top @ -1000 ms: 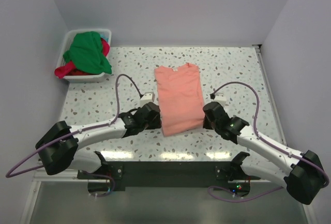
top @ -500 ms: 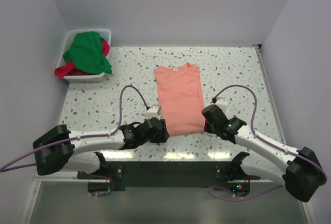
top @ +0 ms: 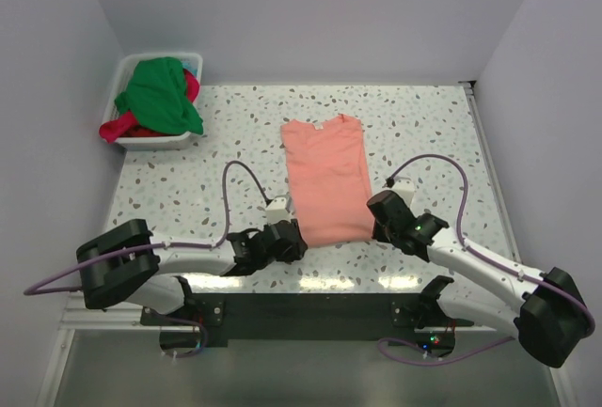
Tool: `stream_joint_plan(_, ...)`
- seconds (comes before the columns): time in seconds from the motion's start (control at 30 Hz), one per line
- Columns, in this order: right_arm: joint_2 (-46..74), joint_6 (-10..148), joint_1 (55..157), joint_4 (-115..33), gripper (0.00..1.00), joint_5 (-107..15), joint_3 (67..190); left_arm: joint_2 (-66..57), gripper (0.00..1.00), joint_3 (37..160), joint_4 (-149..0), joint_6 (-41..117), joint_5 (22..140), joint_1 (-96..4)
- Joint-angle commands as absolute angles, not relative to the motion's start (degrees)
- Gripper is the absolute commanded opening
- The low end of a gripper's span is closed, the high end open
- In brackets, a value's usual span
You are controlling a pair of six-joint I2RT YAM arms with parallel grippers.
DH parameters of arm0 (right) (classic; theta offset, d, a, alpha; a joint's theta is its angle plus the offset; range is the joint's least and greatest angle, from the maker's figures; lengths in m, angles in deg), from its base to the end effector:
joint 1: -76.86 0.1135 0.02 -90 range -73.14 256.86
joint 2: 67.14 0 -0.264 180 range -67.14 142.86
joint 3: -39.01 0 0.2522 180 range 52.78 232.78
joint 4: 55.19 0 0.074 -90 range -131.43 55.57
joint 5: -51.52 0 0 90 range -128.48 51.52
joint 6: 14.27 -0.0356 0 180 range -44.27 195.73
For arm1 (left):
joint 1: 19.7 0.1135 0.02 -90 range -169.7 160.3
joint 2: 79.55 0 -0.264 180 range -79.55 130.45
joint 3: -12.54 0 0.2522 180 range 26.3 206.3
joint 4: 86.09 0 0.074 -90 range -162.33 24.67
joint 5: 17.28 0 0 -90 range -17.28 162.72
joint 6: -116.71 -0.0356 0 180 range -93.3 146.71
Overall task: Fold and stack the t-shirts
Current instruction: Fold the tshirt
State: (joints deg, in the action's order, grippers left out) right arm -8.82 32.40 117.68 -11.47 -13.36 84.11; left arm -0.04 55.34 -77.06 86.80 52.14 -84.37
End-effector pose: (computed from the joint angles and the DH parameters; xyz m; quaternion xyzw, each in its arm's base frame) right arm 0.1497 0.1094 0.1915 0.0824 0.9341 0.0313 0.3458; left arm 0.1179 -0.2197 0.1455 -0.0308 0.9134 -0.2517 0.3184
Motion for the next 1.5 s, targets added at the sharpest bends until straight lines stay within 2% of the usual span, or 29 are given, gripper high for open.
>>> stream_joint_plan(0.0, -10.0, 31.7, 117.7, -11.0, 0.27, -10.4, 83.8, 1.8, 0.36, 54.6, -84.4, 88.4, 49.4, -85.0)
stream_joint_plan(0.23, -10.3, 31.0, 117.6, -10.4, 0.26, -10.5, 83.4, 4.1, 0.31, 55.5, -85.9, 88.0, 49.3, -85.5)
stream_joint_plan(0.33, -10.3, 30.9, 117.7, -10.6, 0.26, -10.6, 83.4, 3.8, 0.24, 55.3, -85.3, 88.2, 48.5, -85.9)
stream_joint_plan(0.57, -10.1, 30.6, 117.7, -10.7, 0.25, -10.9, 83.3, 2.5, 0.0, 55.0, -83.1, 88.9, 46.5, -85.9)
stream_joint_plan(0.7, -10.0, 30.0, 117.7, -11.1, 0.25, -11.4, 82.9, 0.0, 0.0, 55.1, -79.2, 89.8, 44.6, -86.1)
stream_joint_plan(0.93, -8.3, 29.1, 117.6, -12.2, 0.43, -13.1, 82.9, -5.1, 0.0, 54.9, -70.5, 92.3, 39.9, -86.5)
stream_joint_plan(1.23, -7.3, 28.4, 117.6, -23.6, 0.44, -21.9, 77.7, -5.7, 0.0, 55.0, -68.1, 93.5, 39.2, -86.6)
stream_joint_plan(1.47, -12.7, 29.8, 117.8, -26.7, 0.45, -24.9, 75.7, -4.7, 0.0, 54.8, -68.6, 93.4, 40.0, -86.6)
